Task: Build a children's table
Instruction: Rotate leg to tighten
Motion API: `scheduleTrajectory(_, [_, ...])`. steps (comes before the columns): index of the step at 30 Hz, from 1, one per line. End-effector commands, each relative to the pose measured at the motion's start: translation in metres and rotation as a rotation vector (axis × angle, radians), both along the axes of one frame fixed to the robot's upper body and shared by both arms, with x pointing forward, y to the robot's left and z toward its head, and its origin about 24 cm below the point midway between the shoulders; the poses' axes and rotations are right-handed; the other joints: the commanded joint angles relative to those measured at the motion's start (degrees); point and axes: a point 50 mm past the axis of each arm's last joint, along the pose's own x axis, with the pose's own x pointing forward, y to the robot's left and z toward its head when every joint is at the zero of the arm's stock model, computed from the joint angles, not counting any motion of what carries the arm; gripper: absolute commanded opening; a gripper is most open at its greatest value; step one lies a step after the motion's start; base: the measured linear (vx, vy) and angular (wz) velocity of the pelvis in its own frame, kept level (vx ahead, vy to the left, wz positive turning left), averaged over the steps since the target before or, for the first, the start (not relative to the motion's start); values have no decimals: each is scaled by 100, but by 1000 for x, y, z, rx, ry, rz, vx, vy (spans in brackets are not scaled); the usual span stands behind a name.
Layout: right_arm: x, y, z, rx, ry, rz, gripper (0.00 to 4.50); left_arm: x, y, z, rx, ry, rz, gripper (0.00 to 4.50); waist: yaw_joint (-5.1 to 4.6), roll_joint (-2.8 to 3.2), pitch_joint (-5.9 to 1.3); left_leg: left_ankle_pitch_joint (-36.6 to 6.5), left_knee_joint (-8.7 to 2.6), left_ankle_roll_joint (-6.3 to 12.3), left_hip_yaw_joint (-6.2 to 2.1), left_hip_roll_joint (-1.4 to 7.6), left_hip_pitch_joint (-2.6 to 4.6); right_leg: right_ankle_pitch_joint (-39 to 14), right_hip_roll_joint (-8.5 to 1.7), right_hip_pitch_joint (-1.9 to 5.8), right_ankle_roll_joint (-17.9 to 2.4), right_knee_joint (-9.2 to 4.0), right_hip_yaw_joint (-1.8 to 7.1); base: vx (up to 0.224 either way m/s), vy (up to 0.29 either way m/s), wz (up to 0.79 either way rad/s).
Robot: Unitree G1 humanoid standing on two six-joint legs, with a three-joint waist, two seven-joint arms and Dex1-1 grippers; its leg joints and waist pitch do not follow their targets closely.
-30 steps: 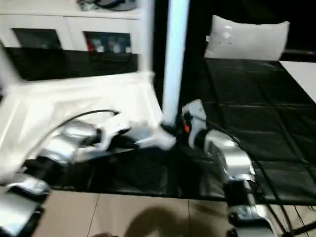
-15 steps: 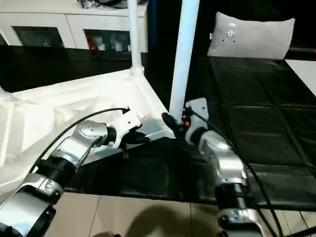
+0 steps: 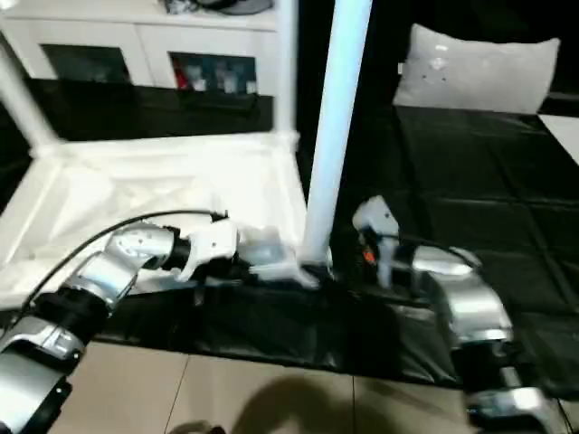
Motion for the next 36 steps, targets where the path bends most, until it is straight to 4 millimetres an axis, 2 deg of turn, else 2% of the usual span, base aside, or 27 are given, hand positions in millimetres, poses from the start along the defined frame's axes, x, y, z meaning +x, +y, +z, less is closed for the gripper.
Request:
scheduleTrajectory(1, [-1,5,5,1,-9,84,411,-10,-3,-11,116,38,-139,0,8,-69,-357,-814,-310,484,-56,293,62,-283,-494,258,-1350,-365,234,0,0,0])
scheduleTrajectory(3, [-2,6,4,-15,-5,118,398,-15,-3,-12,131,60,-191,0,24,-98,-351,-839,-317,456,-55,297,65,-439,-504,257,-1337,-376,234,0,0,0])
scheduleTrajectory(5, [-2,6,4,-20,-1,132,385,-16,-3,-12,133,69,-208,0,34,-79,-351,-869,-322,417,-59,307,73,-538,-506,244,-1343,-373,236,0,0,0])
scheduleTrajectory(10, [-12,10,0,-6,89,258,332,-20,-4,-12,123,97,-257,0,102,-98,-356,-879,-314,419,-49,308,85,-547,-500,238,-1345,-365,240,0,0,0])
scheduleTrajectory(15, [-13,10,-2,-9,110,275,297,-21,-3,-12,123,100,-261,0,115,-94,-362,-831,-314,412,-57,311,83,-509,-506,237,-1333,-363,237,0,0,0])
scheduleTrajectory(17, [-13,9,-3,-8,117,276,266,-21,-2,-12,122,103,-260,0,122,-97,-359,-859,-315,390,-55,309,83,-569,-506,234,-1320,-367,238,0,0,0])
scheduleTrajectory(19, [-13,9,-3,0,126,276,266,-21,-1,-12,116,107,-254,0,122,-99,-358,-875,-317,373,-56,307,80,-626,-509,238,-1309,-371,237,0,0,0])
scheduleTrajectory(25, [-19,15,-3,58,146,274,223,-22,-3,-12,53,136,-212,0,131,-104,-357,-834,-317,378,-57,311,75,-619,-508,237,-1285,-368,238,0,0,0])
scheduleTrajectory(27, [-17,21,-5,58,127,214,214,-20,-8,-11,16,149,-167,0,121,-108,-352,-849,-325,362,-55,308,74,-668,-508,237,-1262,-371,239,0,0,0])
scheduleTrajectory(28, [-13,27,-7,55,107,139,214,-18,-11,-12,-6,157,-119,0,109,-107,-337,-887,-335,335,-59,304,70,-788,-510,229,-1246,-385,238,0,0,0])
scheduleTrajectory(29, [-13,27,-7,55,107,139,212,-18,-11,-12,-6,157,-119,0,91,-99,-324,-1007,-343,279,-59,298,84,-1043,-511,210,-1212,-413,238,0,0,0])
scheduleTrajectory(30, [-2,36,-10,59,76,-1,210,-13,-16,-12,-27,157,-44,0,79,-99,-318,-1080,-350,236,-59,298,89,-1201,-516,205,-1182,-428,244,0,0,0])
scheduleTrajectory(31, [3,41,-11,65,69,-67,207,-11,-20,-11,-48,163,-7,0,36,-93,-285,-1224,-377,120,-71,272,86,-1608,-513,191,-1094,-456,248,0,0,0])
scheduleTrajectory(32, [4,42,-11,67,68,-85,205,-10,-21,-11,-54,165,3,0,-20,-112,-268,-1436,-386,8,-86,248,98,-2148,-523,181,-950,-512,249,0,0,0])
scheduleTrajectory(33, [10,46,-12,67,66,-158,205,-8,-25,-10,-73,165,39,0,-49,-118,-268,-1501,-387,-25,-95,250,110,-2323,-530,181,-896,-523,253,0,0,0])
scheduleTrajectory(34, [13,48,-12,66,66,-197,204,-7,-27,-9,-82,163,57,0,-116,-112,-261,-1504,-407,-70,-112,244,84,-2430,-518,186,-849,-523,253,0,0,0])
scheduleTrajectory(35, [21,52,-13,51,61,-300,204,-3,-32,-8,-98,158,118,0,-187,-90,-259,-1552,-431,-123,-130,244,58,-2453,-513,202,-816,-518,243,0,0,0])
scheduleTrajectory(36, [32,55,-17,2,44,-463,204,1,-39,-6,-123,141,186,0,-221,-92,-261,-1556,-436,-158,-137,240,58,-2433,-506,198,-811,-512,238,0,0,0])
